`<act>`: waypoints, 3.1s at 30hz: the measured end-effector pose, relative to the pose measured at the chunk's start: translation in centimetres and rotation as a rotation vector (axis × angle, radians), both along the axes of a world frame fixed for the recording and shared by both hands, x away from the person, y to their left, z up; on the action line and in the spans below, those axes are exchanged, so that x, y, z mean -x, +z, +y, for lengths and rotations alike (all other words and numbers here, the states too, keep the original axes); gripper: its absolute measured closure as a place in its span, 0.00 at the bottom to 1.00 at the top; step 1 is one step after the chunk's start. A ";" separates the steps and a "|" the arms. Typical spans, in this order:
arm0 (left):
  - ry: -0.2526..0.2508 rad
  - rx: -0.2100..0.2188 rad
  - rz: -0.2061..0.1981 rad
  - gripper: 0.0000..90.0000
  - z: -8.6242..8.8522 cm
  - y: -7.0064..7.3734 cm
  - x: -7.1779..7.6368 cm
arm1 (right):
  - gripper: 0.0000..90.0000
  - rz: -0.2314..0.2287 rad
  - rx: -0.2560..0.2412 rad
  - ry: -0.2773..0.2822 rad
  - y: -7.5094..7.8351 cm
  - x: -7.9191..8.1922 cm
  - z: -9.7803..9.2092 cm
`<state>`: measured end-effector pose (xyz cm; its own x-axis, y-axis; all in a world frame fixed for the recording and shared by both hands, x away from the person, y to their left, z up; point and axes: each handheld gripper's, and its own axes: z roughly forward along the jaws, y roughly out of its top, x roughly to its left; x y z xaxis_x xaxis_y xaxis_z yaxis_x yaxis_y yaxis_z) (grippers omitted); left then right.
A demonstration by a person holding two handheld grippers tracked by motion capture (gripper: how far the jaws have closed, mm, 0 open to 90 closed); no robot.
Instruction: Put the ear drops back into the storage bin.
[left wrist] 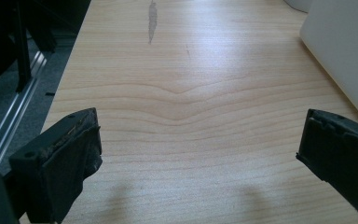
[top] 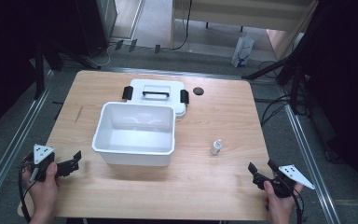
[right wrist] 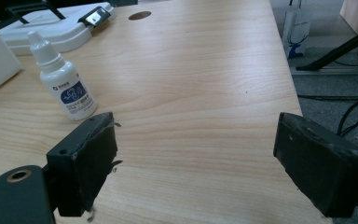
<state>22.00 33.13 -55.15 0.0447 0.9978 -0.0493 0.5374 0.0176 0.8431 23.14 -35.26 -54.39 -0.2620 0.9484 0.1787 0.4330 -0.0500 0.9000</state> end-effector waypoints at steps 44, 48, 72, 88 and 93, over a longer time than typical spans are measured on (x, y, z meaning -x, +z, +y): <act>-0.013 -0.025 0.007 0.00 -0.4 0.0 -0.2 | 0.17 0.434 0.598 0.516 8.6 -9.1 8.8; -0.015 -0.036 0.014 0.00 -0.5 0.0 -0.2 | 0.18 0.478 0.651 0.558 9.0 -9.7 9.9; -0.010 -0.034 0.018 0.00 -0.5 0.0 -0.3 | 0.56 0.709 0.801 0.691 9.7 -13.6 15.0; -0.009 -0.029 0.014 0.00 -0.5 0.0 -0.3 | 0.75 0.746 0.811 0.728 9.3 -14.9 16.8; -0.009 -0.029 0.016 0.00 -0.5 0.0 -0.3 | 0.78 0.747 0.814 0.734 9.2 -15.0 17.2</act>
